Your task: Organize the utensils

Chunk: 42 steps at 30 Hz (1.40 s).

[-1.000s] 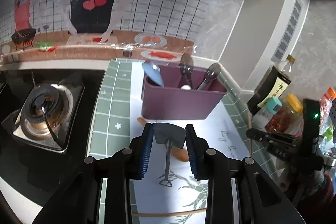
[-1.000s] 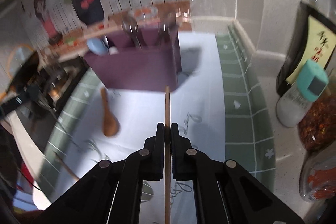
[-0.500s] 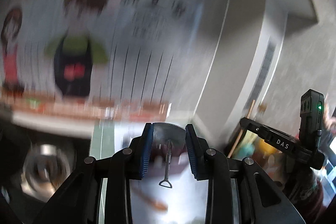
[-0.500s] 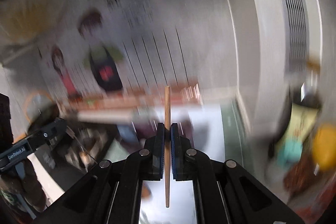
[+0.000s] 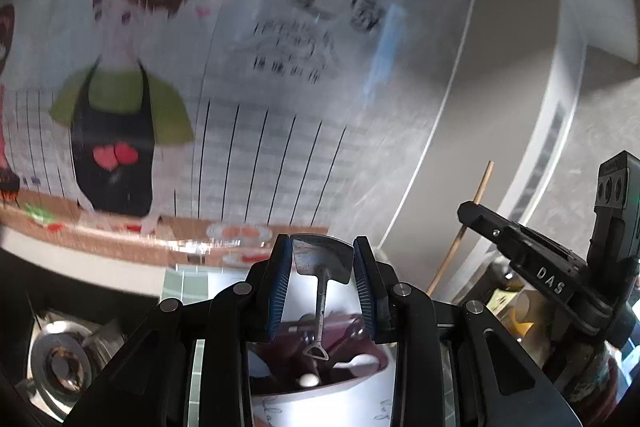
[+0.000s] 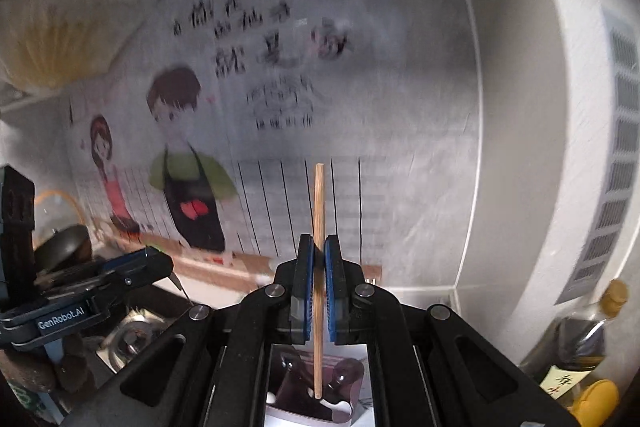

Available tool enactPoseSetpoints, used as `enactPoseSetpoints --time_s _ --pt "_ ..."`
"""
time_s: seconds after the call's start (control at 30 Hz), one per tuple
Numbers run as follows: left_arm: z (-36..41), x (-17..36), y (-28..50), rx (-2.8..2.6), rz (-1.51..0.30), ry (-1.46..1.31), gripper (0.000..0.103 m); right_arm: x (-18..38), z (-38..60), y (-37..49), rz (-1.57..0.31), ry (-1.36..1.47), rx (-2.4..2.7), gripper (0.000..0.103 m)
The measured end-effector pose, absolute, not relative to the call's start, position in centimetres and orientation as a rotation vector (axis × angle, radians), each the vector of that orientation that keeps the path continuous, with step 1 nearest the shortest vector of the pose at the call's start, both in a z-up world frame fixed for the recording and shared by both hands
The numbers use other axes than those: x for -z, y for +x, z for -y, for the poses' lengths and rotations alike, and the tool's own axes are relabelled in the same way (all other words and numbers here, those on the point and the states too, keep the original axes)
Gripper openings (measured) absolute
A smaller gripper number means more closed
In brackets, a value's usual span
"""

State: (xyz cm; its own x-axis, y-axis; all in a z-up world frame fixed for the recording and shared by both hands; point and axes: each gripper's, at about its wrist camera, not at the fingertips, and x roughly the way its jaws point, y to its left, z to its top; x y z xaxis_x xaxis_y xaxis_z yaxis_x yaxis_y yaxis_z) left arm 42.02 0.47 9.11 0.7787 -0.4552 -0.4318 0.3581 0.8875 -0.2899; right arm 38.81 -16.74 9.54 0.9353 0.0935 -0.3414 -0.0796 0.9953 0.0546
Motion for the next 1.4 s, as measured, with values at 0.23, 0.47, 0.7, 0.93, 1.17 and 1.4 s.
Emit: enactPoseSetpoints --time_s 0.23,0.47,0.7,0.93,1.17,1.4 --pt "-0.4 -3.5 45.2 0.409 -0.633 -0.229 0.032 -3.8 17.2 41.9 -0.453 0.074 -0.119 0.006" --pt "-1.7 -0.6 44.4 0.433 -0.724 -0.288 0.054 0.6 16.9 42.2 -0.625 0.058 -0.157 0.021" --pt "-4.5 -0.8 38.1 0.381 -0.710 -0.203 0.062 1.7 16.2 37.3 -0.634 0.048 -0.253 0.027" --pt "-9.3 3.0 33.0 0.237 -0.822 -0.191 0.065 8.7 9.7 33.4 -0.882 -0.101 -0.504 0.029" --pt "-14.8 4.8 30.0 0.070 -0.835 -0.298 0.065 14.0 2.1 28.5 -1.031 -0.284 -0.833 0.023" --pt "-17.0 6.1 28.1 0.018 -0.856 -0.347 0.065 16.4 -0.5 27.6 -1.051 -0.403 -0.842 0.014"
